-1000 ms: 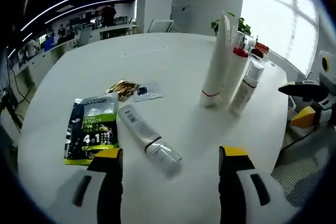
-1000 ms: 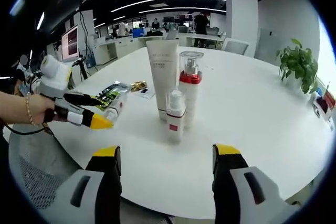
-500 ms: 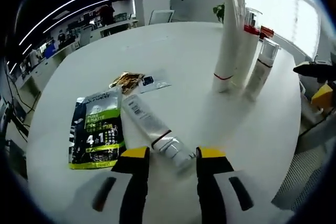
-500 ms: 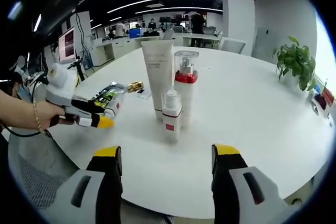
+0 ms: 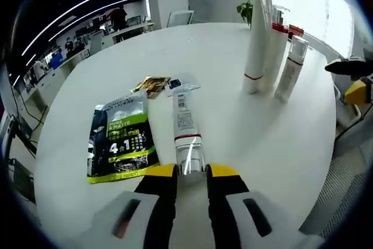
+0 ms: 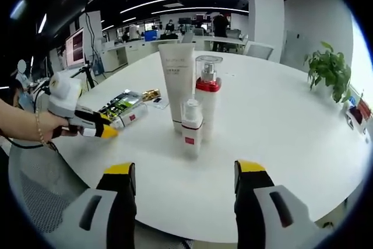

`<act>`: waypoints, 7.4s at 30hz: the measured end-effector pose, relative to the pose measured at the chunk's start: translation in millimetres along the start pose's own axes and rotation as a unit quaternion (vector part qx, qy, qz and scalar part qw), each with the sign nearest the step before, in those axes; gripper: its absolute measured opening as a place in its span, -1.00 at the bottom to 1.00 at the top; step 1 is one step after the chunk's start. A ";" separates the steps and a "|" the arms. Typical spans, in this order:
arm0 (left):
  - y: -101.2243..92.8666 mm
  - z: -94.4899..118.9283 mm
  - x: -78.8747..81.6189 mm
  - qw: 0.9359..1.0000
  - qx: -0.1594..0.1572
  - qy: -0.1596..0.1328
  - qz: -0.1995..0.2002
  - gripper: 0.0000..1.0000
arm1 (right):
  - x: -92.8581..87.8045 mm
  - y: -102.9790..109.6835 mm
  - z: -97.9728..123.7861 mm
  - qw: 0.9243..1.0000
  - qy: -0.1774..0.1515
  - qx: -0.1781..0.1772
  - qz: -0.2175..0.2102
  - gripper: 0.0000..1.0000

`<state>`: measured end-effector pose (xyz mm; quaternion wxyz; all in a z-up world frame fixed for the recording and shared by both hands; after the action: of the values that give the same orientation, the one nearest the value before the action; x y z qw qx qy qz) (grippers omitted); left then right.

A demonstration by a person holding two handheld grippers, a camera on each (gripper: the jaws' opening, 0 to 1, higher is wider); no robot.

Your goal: Arrange the skincare products in the storage area until every visible bottle or jar stands upright without overlapping.

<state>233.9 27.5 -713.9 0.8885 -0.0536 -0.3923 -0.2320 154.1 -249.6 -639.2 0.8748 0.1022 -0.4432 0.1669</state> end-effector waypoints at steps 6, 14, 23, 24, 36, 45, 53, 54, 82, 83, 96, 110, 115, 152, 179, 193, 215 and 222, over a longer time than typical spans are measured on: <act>-0.8 12.1 4.5 1.000 -0.014 -0.019 -0.013 -0.65 | 1.2 2.6 0.5 1.000 -0.004 0.006 0.009 0.33; 4.6 33.0 12.9 0.998 -0.024 -0.038 -0.032 -0.65 | 2.9 8.2 0.9 0.999 -0.011 0.026 0.014 0.16; 5.0 53.6 23.7 0.996 -0.035 -0.054 -0.065 -0.65 | 3.6 13.7 0.2 0.999 -0.011 0.045 0.027 0.06; 5.3 57.5 26.4 0.996 -0.036 -0.056 -0.065 -0.65 | 3.4 13.3 0.1 0.999 -0.011 0.046 0.024 0.06; 4.6 79.1 47.5 0.995 -0.065 -0.049 -0.065 -0.64 | 3.7 14.5 0.0 0.998 -0.015 0.053 0.028 0.08; -1.1 95.1 57.7 0.993 -0.081 -0.034 -0.075 -0.64 | 4.3 14.5 0.0 0.998 -0.017 0.056 0.029 0.09; -2.3 87.8 66.9 0.992 -0.099 -0.019 -0.077 -0.64 | 3.9 13.6 0.4 0.998 -0.018 0.053 0.026 0.12; -1.4 85.6 68.8 0.992 -0.101 -0.016 -0.078 -0.64 | 3.8 13.6 0.6 0.998 -0.018 0.052 0.025 0.13; 2.9 74.3 73.2 0.990 -0.113 -0.007 -0.090 -0.34 | 2.9 11.3 -0.1 0.999 -0.013 0.046 0.015 0.15; 2.8 73.2 71.3 0.990 -0.114 -0.007 -0.088 -0.33 | 2.9 11.3 0.0 0.999 -0.013 0.046 0.015 0.15; -0.2 54.5 45.3 0.989 -0.119 0.001 -0.082 -0.39 | 2.1 11.5 -1.1 0.999 -0.008 0.045 0.017 0.15; -2.6 31.9 26.0 0.986 -0.128 -0.026 -0.104 -0.48 | 0.6 8.6 -1.2 0.999 0.000 0.035 0.010 0.15; -2.0 29.6 26.2 0.984 -0.138 -0.021 -0.113 -0.66 | -0.4 7.1 -1.6 0.999 0.002 0.031 0.007 0.15; -71.9 -31.8 82.4 0.919 -0.326 -0.098 -0.201 -0.67 | -2.3 -1.4 0.1 1.000 0.006 -0.003 -0.006 0.31; -110.3 -51.5 105.7 0.894 -0.370 -0.103 -0.232 -0.67 | -4.5 -2.9 0.8 1.000 0.010 -0.007 -0.015 0.30; -115.3 -58.2 103.1 0.879 -0.396 -0.087 -0.253 -0.67 | -5.0 -3.9 -0.1 1.000 0.010 -0.009 -0.019 0.30; -102.1 -46.4 98.4 0.886 -0.392 -0.062 -0.239 -0.47 | -4.0 -2.4 -1.6 1.000 0.011 -0.001 -0.015 0.31; -89.6 -32.4 94.5 0.893 -0.376 -0.056 -0.239 -0.44 | -2.7 -0.5 -0.9 1.000 0.008 0.004 -0.007 0.32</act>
<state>270.2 -95.9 -675.7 0.6963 -0.3013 -0.3255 -0.5643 153.5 -250.4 -641.9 0.8792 0.1080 -0.4345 0.1632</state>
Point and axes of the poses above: the point that each gripper's makers call its tool centre point, and the gripper's own axes: z roughly backward along the fingers, y roughly to its left, x roughly out of its top, the point moved 7 cm from there along z, roughly backward along the fingers, and after that the axes turned 3 degrees about x, right-handed, at the moved point
